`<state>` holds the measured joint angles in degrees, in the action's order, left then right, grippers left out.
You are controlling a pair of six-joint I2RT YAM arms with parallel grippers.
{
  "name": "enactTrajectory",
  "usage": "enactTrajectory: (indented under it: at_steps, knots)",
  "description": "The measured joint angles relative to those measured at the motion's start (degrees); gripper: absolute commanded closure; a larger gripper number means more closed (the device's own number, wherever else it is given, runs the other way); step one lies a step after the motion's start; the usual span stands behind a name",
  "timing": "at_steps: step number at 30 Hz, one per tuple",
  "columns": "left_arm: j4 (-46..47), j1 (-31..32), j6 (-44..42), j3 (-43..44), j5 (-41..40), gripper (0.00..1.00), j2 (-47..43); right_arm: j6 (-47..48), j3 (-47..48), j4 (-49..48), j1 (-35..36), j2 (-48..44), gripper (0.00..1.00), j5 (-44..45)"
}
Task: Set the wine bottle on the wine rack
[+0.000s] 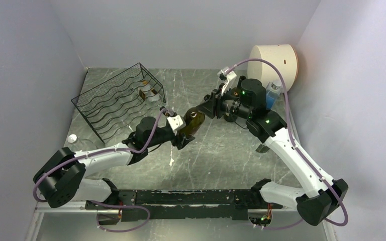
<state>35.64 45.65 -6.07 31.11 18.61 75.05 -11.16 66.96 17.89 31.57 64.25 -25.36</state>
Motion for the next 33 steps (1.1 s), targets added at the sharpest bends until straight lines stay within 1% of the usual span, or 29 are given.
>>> enactTrajectory:
  at_steps: [2,3,4,6,7,9,13,17,20,25,29,33]
  knots:
    - [-1.81,0.00,-1.44,1.16,-0.17,0.93,-0.42,0.28,0.35,0.37,-0.02,-0.28,0.59,-0.02]
    - [-2.29,0.00,-1.99,1.60,-0.28,0.93,-0.52,0.50,0.76,0.61,-0.02,-0.42,0.47,0.07]
    - [-3.13,-0.02,-3.06,2.36,-0.44,0.93,-0.66,0.39,1.53,1.33,-0.07,-0.48,0.39,0.11]
    - [-5.33,-0.04,-7.98,4.44,-0.81,0.93,-0.79,-0.57,3.85,3.69,-0.07,-0.50,0.25,0.26]
    - [-6.32,-0.02,-10.29,5.51,-0.79,0.93,-0.81,-0.63,5.22,4.74,0.02,-0.50,0.20,0.55]
    - [-8.83,0.07,-15.30,8.09,-0.76,0.93,-0.85,-0.70,7.80,6.80,0.04,-0.92,0.14,1.49]
    - [-12.00,0.09,-26.16,13.20,-0.59,0.93,-0.85,-0.09,11.87,10.03,0.02,-3.43,0.11,3.98]
    - [-12.35,0.11,-36.79,14.88,-0.52,0.93,-0.87,0.68,16.04,12.31,0.02,-6.82,0.11,6.34]
    - [-14.36,0.11,-44.15,15.54,-0.94,0.93,-0.87,1.40,17.99,13.66,0.04,-8.66,0.11,7.69]
    - [-17.77,0.17,-56.26,19.30,-5.22,0.93,0.07,3.56,18.82,17.84,0.04,-9.49,0.11,9.99]
    - [-17.92,0.15,-65.20,22.58,-8.24,0.93,0.35,5.20,18.82,22.84,0.04,-8.48,0.11,11.52]
    - [-18.45,0.15,-74.25,24.04,-9.86,0.93,0.35,6.60,18.38,27.52,0.04,-7.78,0.11,13.00]
